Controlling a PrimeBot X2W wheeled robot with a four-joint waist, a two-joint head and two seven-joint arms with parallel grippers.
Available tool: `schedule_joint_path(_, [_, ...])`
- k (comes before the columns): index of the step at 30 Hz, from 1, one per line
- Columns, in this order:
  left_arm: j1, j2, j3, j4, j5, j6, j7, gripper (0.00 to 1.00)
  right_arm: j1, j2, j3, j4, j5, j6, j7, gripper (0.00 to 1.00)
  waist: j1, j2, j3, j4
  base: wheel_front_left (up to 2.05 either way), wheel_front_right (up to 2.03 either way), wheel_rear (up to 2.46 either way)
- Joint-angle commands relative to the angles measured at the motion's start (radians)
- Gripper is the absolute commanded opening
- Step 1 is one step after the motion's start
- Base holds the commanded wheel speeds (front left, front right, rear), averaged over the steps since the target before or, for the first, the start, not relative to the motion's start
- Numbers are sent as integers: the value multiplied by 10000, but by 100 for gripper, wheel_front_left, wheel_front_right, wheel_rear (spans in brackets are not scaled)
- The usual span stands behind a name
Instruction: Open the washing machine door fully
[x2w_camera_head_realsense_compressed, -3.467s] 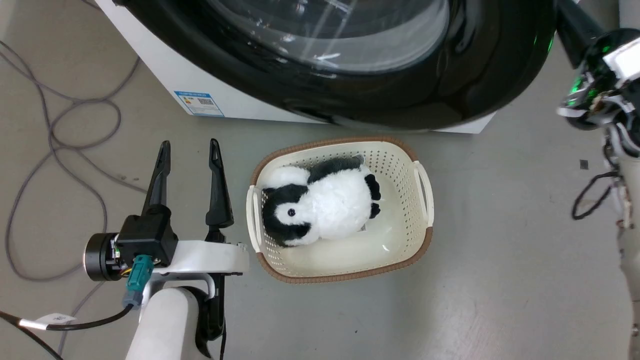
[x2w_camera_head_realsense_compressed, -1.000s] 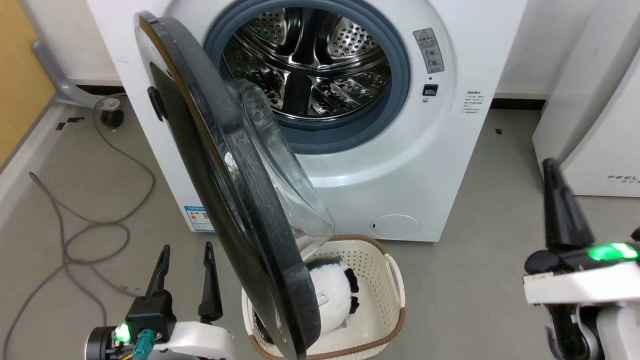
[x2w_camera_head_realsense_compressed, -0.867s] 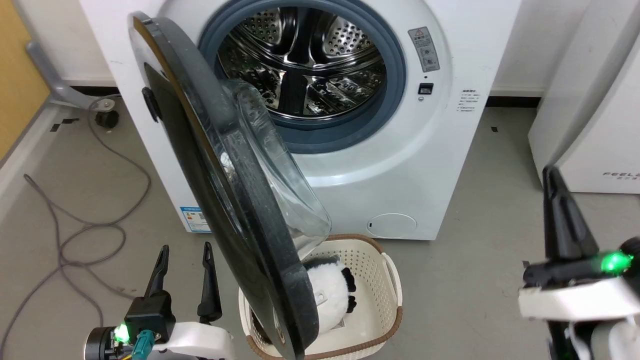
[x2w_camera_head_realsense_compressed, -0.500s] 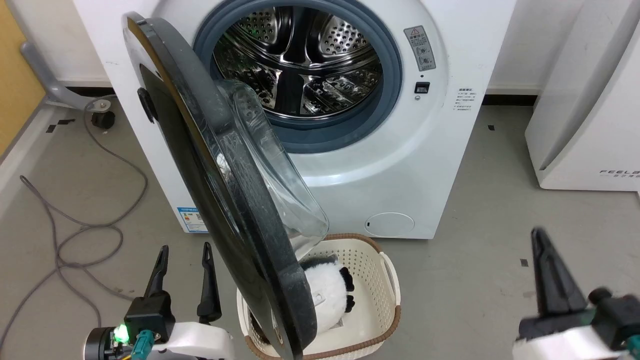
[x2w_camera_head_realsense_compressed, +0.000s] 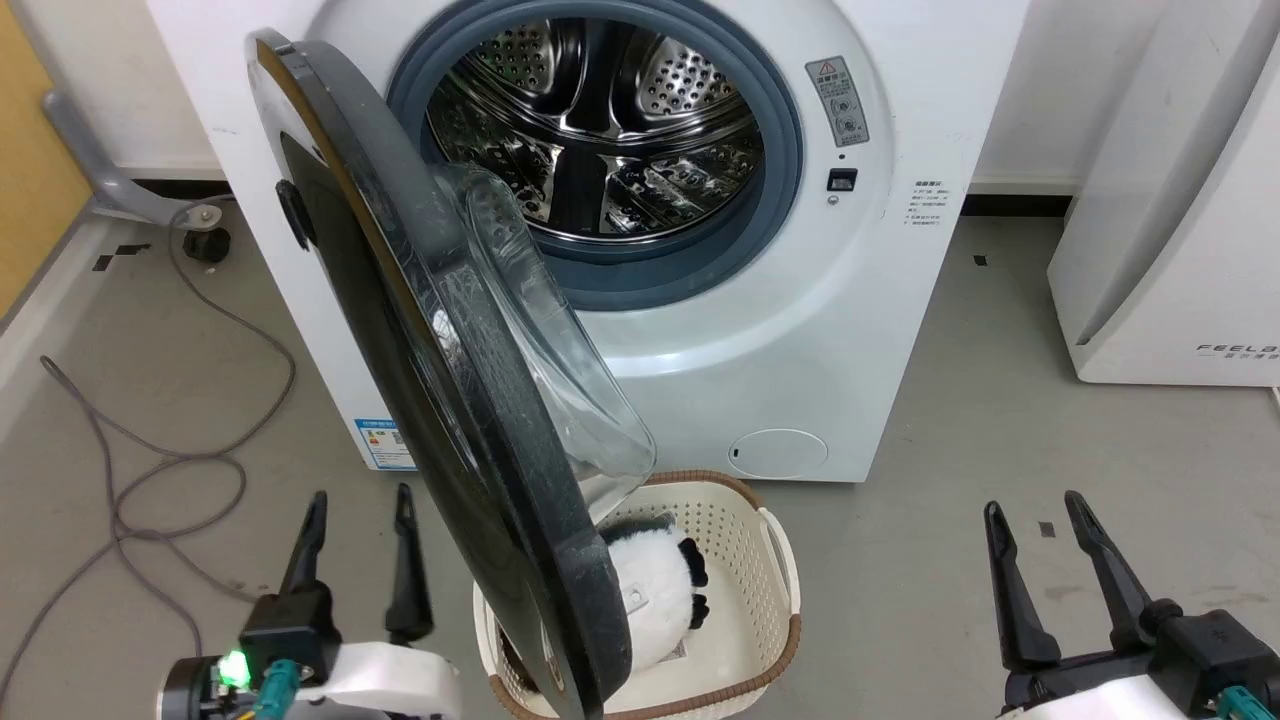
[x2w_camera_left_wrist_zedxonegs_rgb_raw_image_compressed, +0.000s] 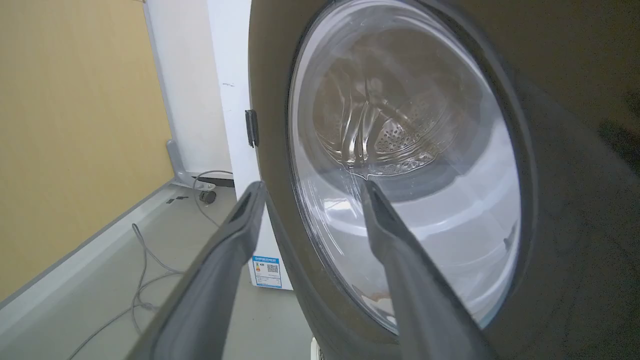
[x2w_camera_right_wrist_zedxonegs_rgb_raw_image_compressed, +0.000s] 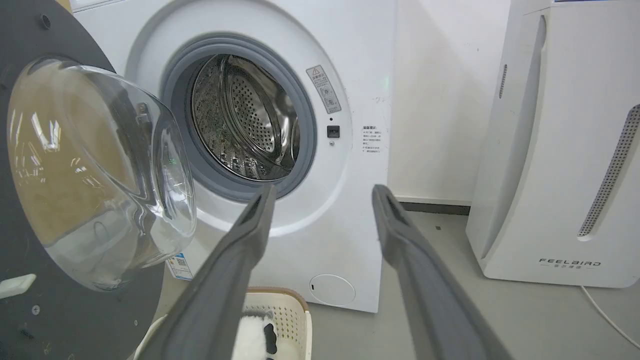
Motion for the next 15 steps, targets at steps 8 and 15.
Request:
schedule_joint_path(8, [-435, 9, 575, -1132, 230, -35, -55, 0, 85, 54, 56, -195, 60, 8, -43, 100, -1, 0, -26, 65, 0, 0, 0])
schedule_joint_path(15, [-1019, 9, 615, -2654, -44, -365, -55, 0, 97, 54, 52, -258, 65, 8, -43, 100, -1, 0, -19, 62, 0, 0, 0])
